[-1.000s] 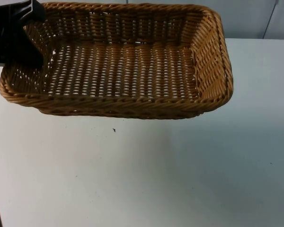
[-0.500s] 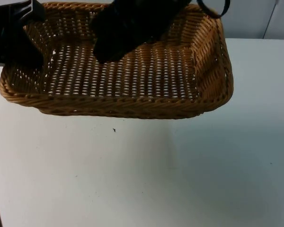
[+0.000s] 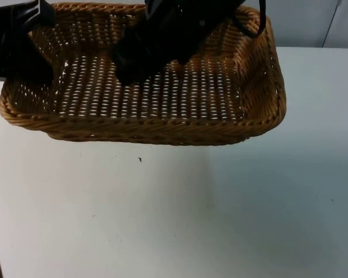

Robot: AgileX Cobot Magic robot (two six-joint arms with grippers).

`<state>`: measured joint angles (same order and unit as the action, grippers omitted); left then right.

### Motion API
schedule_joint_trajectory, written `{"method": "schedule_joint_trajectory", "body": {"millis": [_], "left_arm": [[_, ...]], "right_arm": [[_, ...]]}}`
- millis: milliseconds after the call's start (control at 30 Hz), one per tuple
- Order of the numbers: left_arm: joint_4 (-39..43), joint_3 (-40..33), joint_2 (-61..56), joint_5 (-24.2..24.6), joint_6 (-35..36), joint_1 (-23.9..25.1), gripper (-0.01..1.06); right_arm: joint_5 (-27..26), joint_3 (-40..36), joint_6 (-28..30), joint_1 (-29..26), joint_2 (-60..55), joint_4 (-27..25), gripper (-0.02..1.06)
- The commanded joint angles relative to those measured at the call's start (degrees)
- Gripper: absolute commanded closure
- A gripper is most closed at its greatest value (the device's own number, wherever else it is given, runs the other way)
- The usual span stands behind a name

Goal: Pick up the basket with the left hand and place the ball into the basket with the right hand.

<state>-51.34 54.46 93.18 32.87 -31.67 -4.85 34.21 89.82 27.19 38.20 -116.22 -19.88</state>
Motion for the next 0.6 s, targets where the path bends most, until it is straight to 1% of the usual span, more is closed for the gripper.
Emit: {"method": "schedule_joint_trajectory", "body": {"millis": [0, 67, 100, 167, 333, 367, 400, 500, 567], "left_arm": [[-2.0, 0.1, -0.8, -0.1, 0.1, 0.1, 1.05], [-2.0, 0.1, -0.8, -0.1, 0.1, 0.1, 1.05], [-2.0, 0.1, -0.8, -0.1, 0.1, 0.1, 1.05], [-2.0, 0.1, -0.8, -0.1, 0.1, 0.1, 1.05], [-2.0, 0.1, -0.8, -0.1, 0.1, 0.1, 1.05], [-2.0, 0.1, -0.8, -0.1, 0.1, 0.1, 1.05], [-2.0, 0.1, -0.8, -0.1, 0.1, 0.1, 1.05], [-2.0, 0.1, -0.8, -0.1, 0.1, 0.1, 1.05], [-2.0, 0.1, -0.8, -0.1, 0.1, 0.1, 1.05]], "right_arm": [[-0.9, 0.3, 0.2, 0.2, -0.3, 0.6, 0.68], [-2.2, 0.3, -0.2, 0.2, -0.3, 0.6, 0.43], [-3.0, 0.3, -0.8, 0.2, -0.3, 0.6, 0.35], [-3.7, 0.5, -1.7, 0.2, -0.3, 0.6, 0.34], [-4.0, 1.9, -1.7, 0.0, 0.0, 0.7, 0.36], [-2.9, 3.3, -1.7, -0.1, 0.9, 0.7, 0.36], [-2.9, 3.3, -1.7, -0.1, 0.9, 0.7, 0.36], [0.4, 7.4, -1.7, -0.6, 3.0, 1.5, 0.36], [1.0, 8.8, -1.7, -0.9, 3.9, 2.0, 0.36]]}}
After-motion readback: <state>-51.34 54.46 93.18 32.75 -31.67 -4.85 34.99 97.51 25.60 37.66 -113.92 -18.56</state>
